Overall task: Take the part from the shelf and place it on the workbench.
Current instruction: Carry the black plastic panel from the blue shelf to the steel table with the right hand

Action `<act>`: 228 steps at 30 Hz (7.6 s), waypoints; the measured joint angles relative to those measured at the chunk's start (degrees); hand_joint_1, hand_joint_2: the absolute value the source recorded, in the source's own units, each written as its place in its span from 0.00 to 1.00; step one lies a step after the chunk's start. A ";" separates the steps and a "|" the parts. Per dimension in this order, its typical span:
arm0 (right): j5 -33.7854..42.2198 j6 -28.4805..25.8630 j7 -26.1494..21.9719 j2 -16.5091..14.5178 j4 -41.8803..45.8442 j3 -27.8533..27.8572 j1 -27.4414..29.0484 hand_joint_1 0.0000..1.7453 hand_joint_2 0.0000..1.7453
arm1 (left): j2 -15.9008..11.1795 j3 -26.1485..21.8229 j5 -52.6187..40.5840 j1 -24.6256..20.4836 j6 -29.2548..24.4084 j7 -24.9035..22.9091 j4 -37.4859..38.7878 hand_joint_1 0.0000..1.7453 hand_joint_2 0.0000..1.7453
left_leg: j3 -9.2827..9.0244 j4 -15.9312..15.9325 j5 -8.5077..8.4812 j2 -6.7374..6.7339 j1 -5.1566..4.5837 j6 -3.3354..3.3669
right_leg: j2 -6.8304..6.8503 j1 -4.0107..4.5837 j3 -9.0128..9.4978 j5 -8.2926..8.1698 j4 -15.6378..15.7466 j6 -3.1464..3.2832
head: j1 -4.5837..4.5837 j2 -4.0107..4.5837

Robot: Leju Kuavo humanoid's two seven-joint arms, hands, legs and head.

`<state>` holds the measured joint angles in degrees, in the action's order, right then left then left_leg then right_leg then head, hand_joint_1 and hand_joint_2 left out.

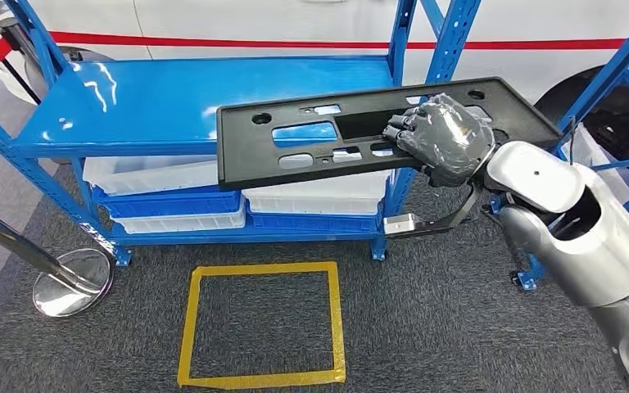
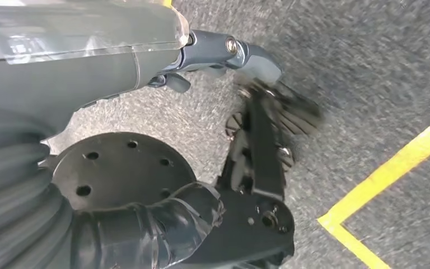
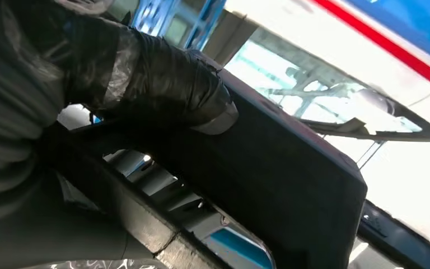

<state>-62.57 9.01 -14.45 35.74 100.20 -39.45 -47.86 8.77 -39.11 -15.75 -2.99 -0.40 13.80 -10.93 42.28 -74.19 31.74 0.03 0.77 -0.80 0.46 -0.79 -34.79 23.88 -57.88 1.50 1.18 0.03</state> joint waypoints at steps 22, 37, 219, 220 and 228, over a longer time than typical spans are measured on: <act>2.75 2.08 1.14 3.65 1.11 -9.04 -10.35 1.00 1.00 | -0.03 -2.09 -0.61 -0.23 0.02 -0.56 -0.02 0.00 1.00 | -3.07 15.84 -12.22 -0.32 -0.52 2.35 | -0.12 0.43 6.00 6.06 -0.51 -2.39 | 0.01 0.00; 5.14 -0.42 3.39 4.87 1.20 -9.99 -8.69 1.00 1.00 | -0.13 -2.98 -1.76 -0.32 -0.11 -0.07 -0.02 0.00 1.00 | -12.07 14.88 -2.74 0.27 -0.01 0.57 | 0.42 0.01 -4.10 -2.82 -1.29 -2.29 | 0.01 0.00; 11.56 3.33 4.20 2.26 -1.28 -10.26 -11.80 1.00 1.00 | 0.11 -10.11 -8.19 -0.56 1.15 0.81 -0.42 0.00 1.00 | -5.37 6.32 -1.66 1.39 -0.18 1.97 | -5.69 0.15 -1.87 -0.31 -1.30 -0.83 | 1.05 0.00; 11.56 3.32 4.25 2.22 -1.28 -10.27 -11.84 1.00 1.00 | 0.06 -10.12 -8.27 -0.52 1.12 0.82 -0.42 0.00 1.00 | -6.93 10.17 -3.45 2.83 -0.13 2.28 | -6.50 0.18 -1.89 -0.29 -1.40 -0.95 | 1.05 0.00; 11.33 3.14 4.62 2.81 -1.38 -10.58 -11.36 1.00 1.00 | -0.02 -10.18 -8.76 -0.74 1.05 0.89 -0.42 0.00 1.00 | -9.85 16.53 -5.76 0.30 -0.38 3.90 | -2.73 0.01 -5.41 2.72 -7.07 -3.00 | 1.24 0.00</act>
<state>-51.24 12.15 -9.83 38.55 98.82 -50.03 -59.22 8.75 -49.29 -24.51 -3.73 0.66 14.69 -11.34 32.43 -57.66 25.98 0.34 0.39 3.11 -2.27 -0.78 -40.20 26.59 -64.95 -1.50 2.42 0.03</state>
